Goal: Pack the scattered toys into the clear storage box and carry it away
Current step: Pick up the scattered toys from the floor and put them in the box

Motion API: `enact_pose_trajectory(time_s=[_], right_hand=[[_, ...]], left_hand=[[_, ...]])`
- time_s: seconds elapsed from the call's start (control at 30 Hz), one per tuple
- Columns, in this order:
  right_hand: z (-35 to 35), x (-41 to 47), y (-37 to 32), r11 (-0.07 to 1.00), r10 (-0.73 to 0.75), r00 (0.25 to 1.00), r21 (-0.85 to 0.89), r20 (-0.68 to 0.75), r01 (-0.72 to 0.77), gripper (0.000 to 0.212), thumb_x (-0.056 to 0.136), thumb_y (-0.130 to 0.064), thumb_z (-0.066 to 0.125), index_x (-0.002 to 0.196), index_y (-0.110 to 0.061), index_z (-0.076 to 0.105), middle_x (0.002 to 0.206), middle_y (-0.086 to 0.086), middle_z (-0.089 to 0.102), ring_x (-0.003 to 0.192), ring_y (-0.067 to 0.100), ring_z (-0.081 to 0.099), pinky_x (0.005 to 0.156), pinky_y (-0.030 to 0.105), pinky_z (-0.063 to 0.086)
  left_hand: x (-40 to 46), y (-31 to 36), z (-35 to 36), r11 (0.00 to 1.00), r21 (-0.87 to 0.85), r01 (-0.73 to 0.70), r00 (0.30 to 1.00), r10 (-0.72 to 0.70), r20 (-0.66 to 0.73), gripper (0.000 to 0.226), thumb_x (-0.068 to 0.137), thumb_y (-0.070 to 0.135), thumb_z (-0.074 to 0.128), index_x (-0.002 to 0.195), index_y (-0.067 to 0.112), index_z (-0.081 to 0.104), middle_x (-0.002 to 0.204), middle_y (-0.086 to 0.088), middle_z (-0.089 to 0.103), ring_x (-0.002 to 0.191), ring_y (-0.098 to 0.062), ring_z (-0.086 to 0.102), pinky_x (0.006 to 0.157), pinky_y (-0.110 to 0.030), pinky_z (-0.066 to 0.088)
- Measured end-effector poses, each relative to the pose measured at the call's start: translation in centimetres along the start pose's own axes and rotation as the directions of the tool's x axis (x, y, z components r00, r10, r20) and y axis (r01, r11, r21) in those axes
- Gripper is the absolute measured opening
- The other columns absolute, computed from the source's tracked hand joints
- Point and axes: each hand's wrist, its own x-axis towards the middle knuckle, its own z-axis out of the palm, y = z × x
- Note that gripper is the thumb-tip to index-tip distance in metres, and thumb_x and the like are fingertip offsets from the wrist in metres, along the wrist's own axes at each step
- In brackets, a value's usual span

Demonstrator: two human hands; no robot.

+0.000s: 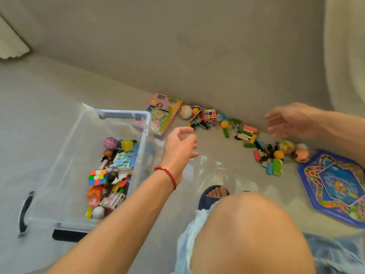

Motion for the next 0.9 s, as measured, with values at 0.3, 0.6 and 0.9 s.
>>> enact_pose_trajectory(time_s=[0.3,0.6,0.9], right_hand=[[-7.7,7.2,13.9,0.818,-0.107,0.959,-0.571,-0.261,-0.064,0.022,0.097,-0.025,0.052,0.098,-0.009,0.066,0.1,0.015,0.067,0.091,0.035,0.063,0.077,0.039,0.05],[-6.4,17.4,22.9,0.422,-0.336,0.94,-0.901,-0.056,0.097,0.08,0.078,-0.046,0.077,0.147,-0.036,0.037,0.16,0.014,0.017,0.147,0.04,0.012,0.116,0.057,0.018],[-6.2,22.2,24.4,0.502,-0.275,0.961,-0.853,0.0,0.143,0.052,0.072,-0.062,0.076,0.117,-0.041,0.058,0.154,0.009,0.026,0.136,0.042,0.033,0.114,0.055,0.019]], left_hand=[[7.0,-5.4,16.7,0.954,0.286,0.089,0.951,-0.167,0.259,0.016,0.096,0.015,0.056,0.106,0.024,0.062,0.112,-0.003,0.062,0.1,-0.018,0.063,0.081,-0.035,0.06],[13.1,-12.9,25.8,0.922,0.379,0.084,0.937,-0.203,0.285,0.018,0.087,0.017,0.06,0.102,0.028,0.064,0.104,0.002,0.065,0.096,-0.02,0.065,0.088,-0.045,0.057],[15.2,-16.5,27.5,0.936,0.344,0.074,0.937,-0.184,0.297,0.017,0.09,0.015,0.061,0.096,0.03,0.064,0.101,0.002,0.066,0.101,-0.02,0.064,0.089,-0.047,0.057]])
